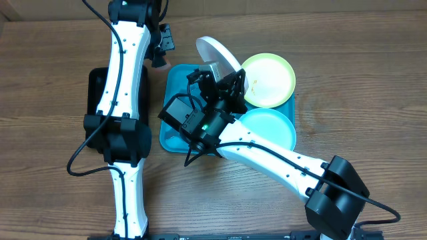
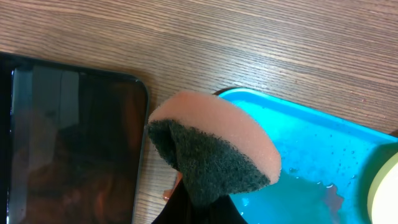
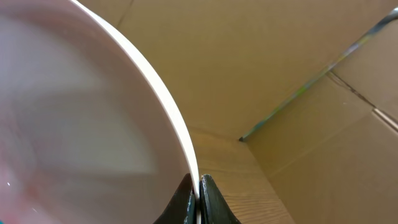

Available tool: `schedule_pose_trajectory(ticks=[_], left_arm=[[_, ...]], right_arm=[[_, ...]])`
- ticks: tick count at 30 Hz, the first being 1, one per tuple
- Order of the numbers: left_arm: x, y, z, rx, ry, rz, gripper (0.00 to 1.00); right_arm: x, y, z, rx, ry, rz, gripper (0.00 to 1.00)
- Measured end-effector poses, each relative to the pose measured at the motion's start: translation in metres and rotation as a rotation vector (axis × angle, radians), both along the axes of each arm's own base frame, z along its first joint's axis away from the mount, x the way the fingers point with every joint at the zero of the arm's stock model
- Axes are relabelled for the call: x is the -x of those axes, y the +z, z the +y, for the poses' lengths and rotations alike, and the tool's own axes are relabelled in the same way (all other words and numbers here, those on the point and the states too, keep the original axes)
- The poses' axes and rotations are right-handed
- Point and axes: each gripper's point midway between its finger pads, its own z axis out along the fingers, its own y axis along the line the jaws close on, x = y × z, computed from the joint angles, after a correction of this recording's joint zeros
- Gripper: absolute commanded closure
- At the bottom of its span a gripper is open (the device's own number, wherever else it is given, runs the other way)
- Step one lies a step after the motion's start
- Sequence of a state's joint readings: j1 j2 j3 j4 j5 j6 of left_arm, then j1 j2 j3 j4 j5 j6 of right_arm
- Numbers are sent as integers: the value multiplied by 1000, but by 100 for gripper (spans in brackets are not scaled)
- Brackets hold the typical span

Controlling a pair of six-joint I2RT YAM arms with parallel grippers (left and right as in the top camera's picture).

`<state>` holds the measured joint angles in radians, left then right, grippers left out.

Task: Clean dirty plates on tray and stack at the side
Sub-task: 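Lift the white plate with the right gripper and carry it right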

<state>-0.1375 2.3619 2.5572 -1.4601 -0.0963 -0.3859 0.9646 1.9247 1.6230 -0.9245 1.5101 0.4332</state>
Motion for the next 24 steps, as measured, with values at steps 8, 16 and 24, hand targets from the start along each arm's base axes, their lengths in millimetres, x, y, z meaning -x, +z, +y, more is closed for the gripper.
schedule_pose_trajectory(ticks=[8, 16, 24], left_arm=[[0, 0, 0, 0, 0, 0, 96], [2, -1, 0, -1, 0, 7, 96], [2, -1, 0, -1, 0, 8, 96]], right_arm=[[-2, -12, 3, -34, 24, 57, 96], [-23, -86, -1, -340, 97, 433, 96], [-38, -89, -43, -856, 138, 686, 96]])
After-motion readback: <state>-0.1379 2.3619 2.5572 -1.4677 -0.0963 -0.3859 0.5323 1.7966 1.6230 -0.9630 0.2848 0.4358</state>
